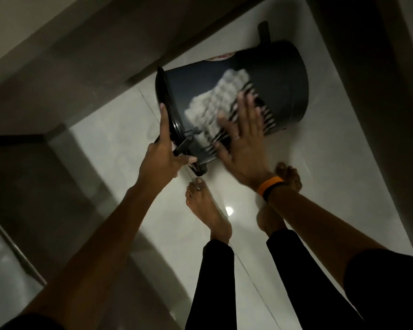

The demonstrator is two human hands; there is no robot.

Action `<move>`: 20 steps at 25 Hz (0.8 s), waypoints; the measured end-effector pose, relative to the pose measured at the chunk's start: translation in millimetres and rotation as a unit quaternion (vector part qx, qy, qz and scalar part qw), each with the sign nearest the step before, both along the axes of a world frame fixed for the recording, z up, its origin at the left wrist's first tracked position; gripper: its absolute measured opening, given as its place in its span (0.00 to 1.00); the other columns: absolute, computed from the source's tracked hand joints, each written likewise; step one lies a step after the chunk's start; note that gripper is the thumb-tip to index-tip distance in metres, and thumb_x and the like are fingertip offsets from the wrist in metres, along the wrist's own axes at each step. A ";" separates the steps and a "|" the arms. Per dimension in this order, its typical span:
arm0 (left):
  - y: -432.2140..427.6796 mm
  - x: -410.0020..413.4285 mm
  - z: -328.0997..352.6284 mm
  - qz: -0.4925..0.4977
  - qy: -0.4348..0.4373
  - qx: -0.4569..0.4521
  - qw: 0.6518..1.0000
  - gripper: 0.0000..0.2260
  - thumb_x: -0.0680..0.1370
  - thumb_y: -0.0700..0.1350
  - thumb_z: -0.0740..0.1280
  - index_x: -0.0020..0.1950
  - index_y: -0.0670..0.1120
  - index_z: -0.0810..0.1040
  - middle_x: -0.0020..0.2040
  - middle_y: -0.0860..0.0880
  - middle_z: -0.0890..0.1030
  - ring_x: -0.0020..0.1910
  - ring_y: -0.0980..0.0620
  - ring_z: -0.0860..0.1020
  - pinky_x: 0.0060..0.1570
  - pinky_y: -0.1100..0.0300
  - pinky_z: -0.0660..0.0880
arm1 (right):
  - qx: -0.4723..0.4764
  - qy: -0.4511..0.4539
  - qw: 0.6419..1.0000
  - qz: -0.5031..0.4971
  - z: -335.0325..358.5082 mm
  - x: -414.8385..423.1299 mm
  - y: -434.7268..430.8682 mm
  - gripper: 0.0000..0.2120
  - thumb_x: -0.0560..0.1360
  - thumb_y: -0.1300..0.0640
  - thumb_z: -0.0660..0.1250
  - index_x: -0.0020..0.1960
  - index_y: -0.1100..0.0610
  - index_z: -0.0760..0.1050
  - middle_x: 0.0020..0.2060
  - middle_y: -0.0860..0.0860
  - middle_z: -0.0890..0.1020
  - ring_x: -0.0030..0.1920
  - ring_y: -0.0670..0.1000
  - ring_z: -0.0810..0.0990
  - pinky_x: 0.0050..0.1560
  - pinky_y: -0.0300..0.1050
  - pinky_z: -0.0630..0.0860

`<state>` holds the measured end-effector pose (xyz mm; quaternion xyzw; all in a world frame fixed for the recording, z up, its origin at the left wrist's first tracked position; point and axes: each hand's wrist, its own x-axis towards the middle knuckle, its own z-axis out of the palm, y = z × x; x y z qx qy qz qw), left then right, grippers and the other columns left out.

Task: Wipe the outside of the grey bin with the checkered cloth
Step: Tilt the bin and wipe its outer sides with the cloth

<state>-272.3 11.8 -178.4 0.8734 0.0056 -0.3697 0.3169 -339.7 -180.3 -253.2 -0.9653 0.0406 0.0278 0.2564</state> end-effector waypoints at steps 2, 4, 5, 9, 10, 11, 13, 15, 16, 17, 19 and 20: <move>5.1 6.3 -1.7 0.004 0.002 0.000 1.000 0.54 0.74 0.47 0.77 0.82 0.59 0.37 0.69 0.38 0.78 0.36 0.58 0.79 0.24 0.69 0.77 | 0.000 -0.007 0.995 0.100 6.2 -11.0 4.2 0.28 0.84 0.41 0.56 0.80 0.51 0.62 0.82 0.65 0.58 0.83 0.67 0.55 0.84 0.63 0.47; 15.2 14.7 0.6 0.027 0.068 -0.004 0.997 0.52 0.72 0.53 0.77 0.81 0.62 0.41 0.59 0.38 0.83 0.27 0.59 0.77 0.20 0.72 0.71 | 0.020 -0.014 0.996 0.086 9.2 -6.5 -15.3 0.24 0.83 0.42 0.57 0.76 0.49 0.65 0.82 0.63 0.60 0.84 0.64 0.55 0.84 0.62 0.47; 20.5 18.5 1.7 0.053 0.121 -0.021 0.991 0.50 0.71 0.55 0.77 0.81 0.63 0.46 0.63 0.38 0.73 0.22 0.58 0.73 0.19 0.70 0.69 | 0.036 -0.011 0.999 0.021 7.8 2.6 -30.8 0.23 0.82 0.43 0.59 0.74 0.49 0.68 0.83 0.61 0.59 0.84 0.62 0.54 0.85 0.62 0.48; 27.4 30.7 -4.8 0.142 0.232 -0.099 0.957 0.26 0.77 0.53 0.72 0.74 0.57 0.69 0.49 0.36 0.86 0.21 0.59 0.64 0.18 0.68 0.61 | 0.100 0.048 0.966 -0.235 9.3 55.6 -83.5 0.25 0.82 0.43 0.59 0.77 0.50 0.68 0.85 0.57 0.55 0.85 0.61 0.49 0.85 0.61 0.47; 29.7 31.2 -7.2 0.154 0.231 -0.109 0.954 0.21 0.79 0.52 0.71 0.71 0.54 0.72 0.51 0.34 0.85 0.24 0.58 0.69 0.18 0.69 0.60 | 0.085 0.060 0.973 -0.204 12.0 58.0 -73.9 0.25 0.82 0.42 0.59 0.77 0.50 0.68 0.84 0.57 0.55 0.85 0.61 0.50 0.85 0.63 0.47; 33.4 30.8 -9.5 0.167 0.223 -0.113 0.954 0.18 0.80 0.51 0.69 0.69 0.51 0.74 0.54 0.32 0.84 0.29 0.55 0.74 0.18 0.69 0.59 | 0.062 0.057 0.987 -0.134 12.6 50.6 -57.8 0.25 0.83 0.42 0.58 0.77 0.49 0.68 0.84 0.58 0.57 0.85 0.62 0.51 0.84 0.65 0.49; 42.3 30.3 -15.5 0.186 0.206 -0.111 0.954 0.16 0.82 0.50 0.67 0.66 0.44 0.76 0.58 0.30 0.81 0.37 0.52 0.80 0.18 0.69 0.58 | 0.036 0.027 0.996 0.080 16.2 17.7 -20.9 0.23 0.83 0.42 0.58 0.75 0.48 0.70 0.83 0.58 0.59 0.85 0.62 0.53 0.84 0.66 0.49; 46.5 31.2 -18.2 0.183 0.200 -0.112 0.956 0.16 0.82 0.51 0.66 0.65 0.43 0.77 0.56 0.33 0.83 0.38 0.54 0.83 0.19 0.69 0.58 | 0.011 0.020 0.977 0.212 15.9 -5.6 -13.0 0.21 0.82 0.42 0.60 0.73 0.46 0.71 0.83 0.57 0.60 0.85 0.60 0.53 0.85 0.63 0.47; 46.9 31.6 -17.8 0.179 0.196 -0.114 0.957 0.15 0.82 0.51 0.66 0.64 0.44 0.77 0.54 0.36 0.84 0.40 0.52 0.84 0.19 0.69 0.59 | 0.009 0.012 0.981 0.195 12.1 1.0 -21.1 0.21 0.82 0.41 0.61 0.73 0.46 0.71 0.83 0.56 0.61 0.85 0.60 0.53 0.85 0.64 0.48; 46.7 32.6 -17.4 0.178 0.190 -0.114 0.959 0.14 0.82 0.51 0.66 0.63 0.44 0.78 0.52 0.38 0.84 0.45 0.49 0.84 0.19 0.69 0.59 | 0.006 0.009 0.992 0.128 7.8 16.3 -31.1 0.22 0.81 0.41 0.61 0.72 0.47 0.72 0.83 0.56 0.61 0.85 0.60 0.54 0.84 0.65 0.50; 44.9 35.7 -16.1 0.182 0.185 -0.107 0.960 0.13 0.82 0.51 0.66 0.60 0.43 0.78 0.47 0.42 0.83 0.49 0.43 0.82 0.19 0.69 0.59 | -0.006 0.031 0.998 -0.058 3.8 53.8 -54.3 0.23 0.81 0.41 0.61 0.73 0.49 0.73 0.83 0.56 0.60 0.85 0.61 0.53 0.83 0.65 0.52; 44.0 38.5 -15.4 0.189 0.184 -0.101 0.959 0.12 0.82 0.51 0.65 0.57 0.43 0.78 0.44 0.44 0.82 0.47 0.42 0.80 0.19 0.69 0.59 | -0.004 0.044 0.992 -0.119 3.2 69.7 -63.7 0.24 0.81 0.41 0.61 0.73 0.49 0.73 0.84 0.55 0.59 0.85 0.61 0.52 0.84 0.65 0.51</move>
